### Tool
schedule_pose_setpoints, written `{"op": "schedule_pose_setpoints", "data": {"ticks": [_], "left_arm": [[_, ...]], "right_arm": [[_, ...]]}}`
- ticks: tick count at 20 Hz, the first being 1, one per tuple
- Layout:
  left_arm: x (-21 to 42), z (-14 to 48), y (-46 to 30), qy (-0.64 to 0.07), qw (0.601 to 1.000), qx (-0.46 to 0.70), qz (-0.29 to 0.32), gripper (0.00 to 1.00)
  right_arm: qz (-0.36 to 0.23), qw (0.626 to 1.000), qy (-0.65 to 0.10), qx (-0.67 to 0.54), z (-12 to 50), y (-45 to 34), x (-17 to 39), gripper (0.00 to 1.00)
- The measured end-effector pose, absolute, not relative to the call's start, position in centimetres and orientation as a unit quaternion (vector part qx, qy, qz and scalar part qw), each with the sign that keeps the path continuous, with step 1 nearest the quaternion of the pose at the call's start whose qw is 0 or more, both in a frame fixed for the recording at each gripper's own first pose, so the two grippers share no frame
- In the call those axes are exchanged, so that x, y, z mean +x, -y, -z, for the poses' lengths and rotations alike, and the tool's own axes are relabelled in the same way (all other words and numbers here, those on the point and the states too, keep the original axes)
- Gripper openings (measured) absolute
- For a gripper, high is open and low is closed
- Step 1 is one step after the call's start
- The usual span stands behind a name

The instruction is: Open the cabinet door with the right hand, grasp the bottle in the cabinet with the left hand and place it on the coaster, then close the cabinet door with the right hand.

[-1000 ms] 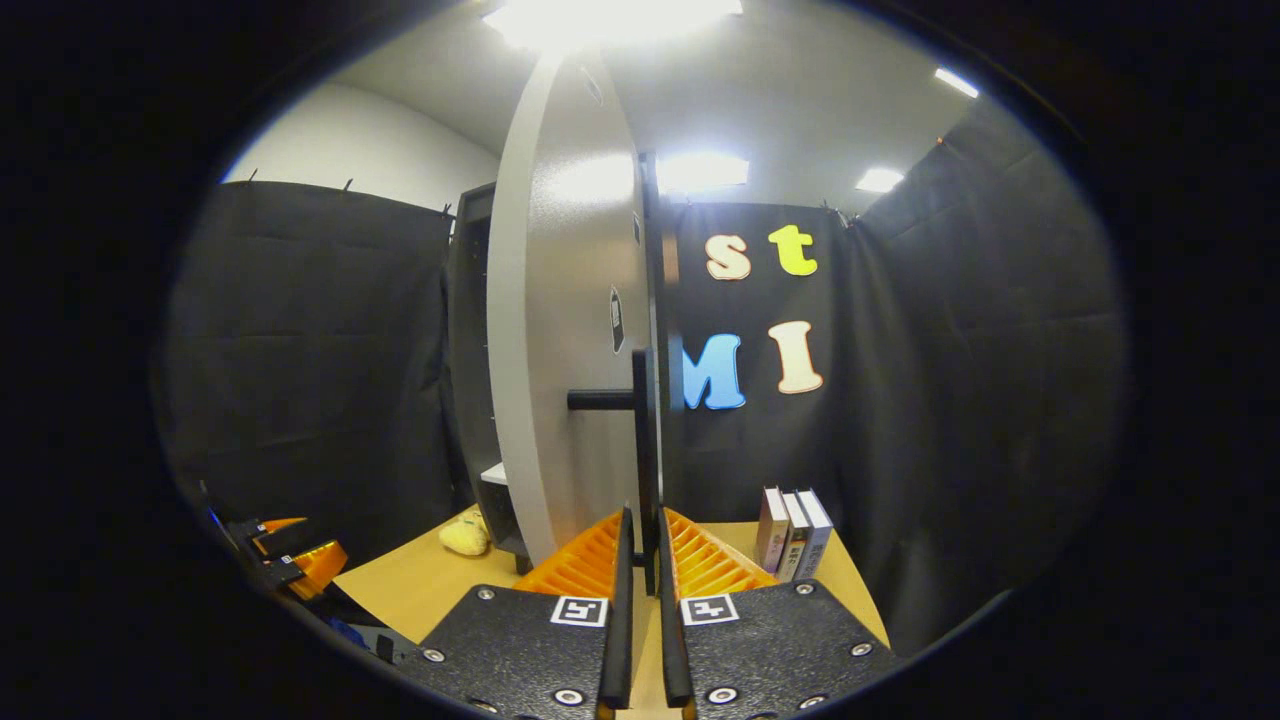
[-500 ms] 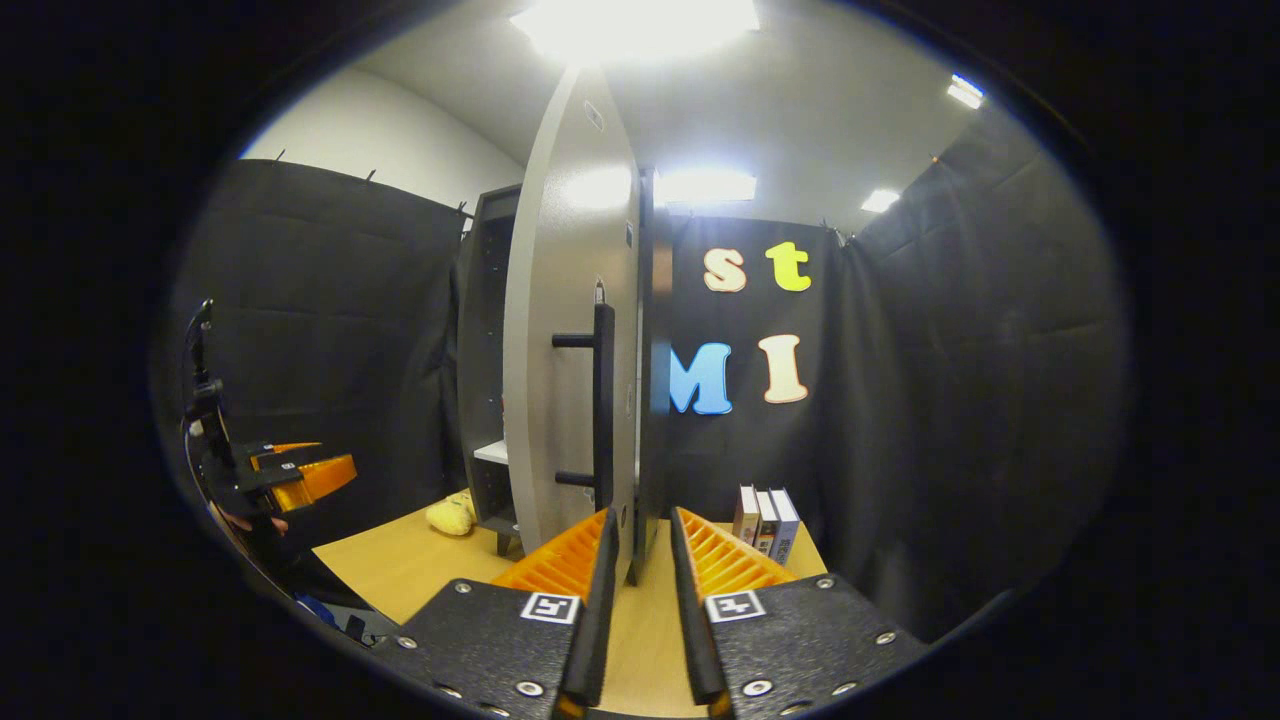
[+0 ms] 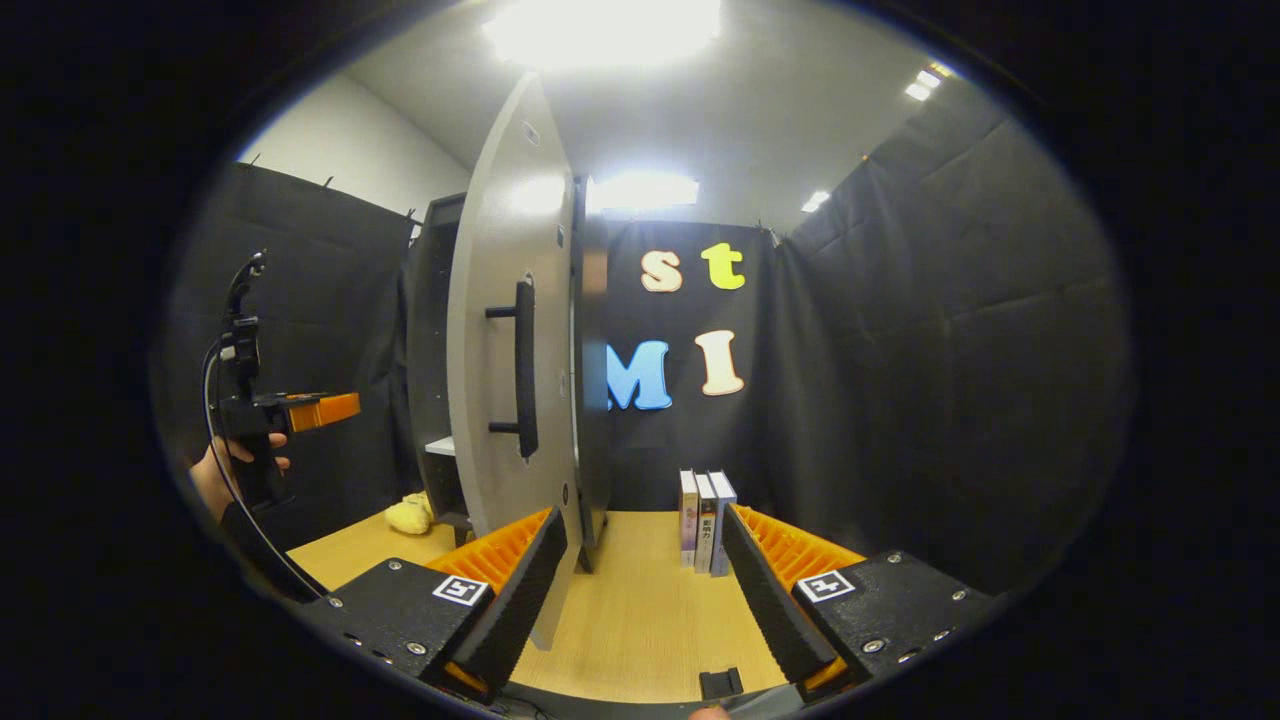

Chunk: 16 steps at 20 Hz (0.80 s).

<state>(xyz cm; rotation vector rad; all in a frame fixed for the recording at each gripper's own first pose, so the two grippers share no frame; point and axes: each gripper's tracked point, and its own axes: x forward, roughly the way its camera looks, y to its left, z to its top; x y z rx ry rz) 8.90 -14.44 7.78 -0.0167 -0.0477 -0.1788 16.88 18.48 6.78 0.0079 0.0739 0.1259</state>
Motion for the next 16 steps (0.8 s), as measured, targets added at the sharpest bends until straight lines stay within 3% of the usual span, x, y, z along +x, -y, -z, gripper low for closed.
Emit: {"op": "schedule_pose_setpoints", "data": {"ticks": [9,10,16], "left_arm": [[19.7,-7.1,15.2,0.013,0.992,-0.02,0.128,0.87],[21.0,-6.7,15.4,0.01,0.991,-0.024,0.132,0.82],[27.5,-4.4,15.7,-0.003,0.989,-0.02,0.146,0.82]], "right_arm": [[0.042,0.998,-0.05,0.026,-5.6,-16.4,16.0,0.96],[0.05,0.997,-0.05,0.027,-5.6,-16.2,15.9,0.96],[0.083,0.994,-0.062,0.028,-5.1,-15.8,15.7,0.96]]}}
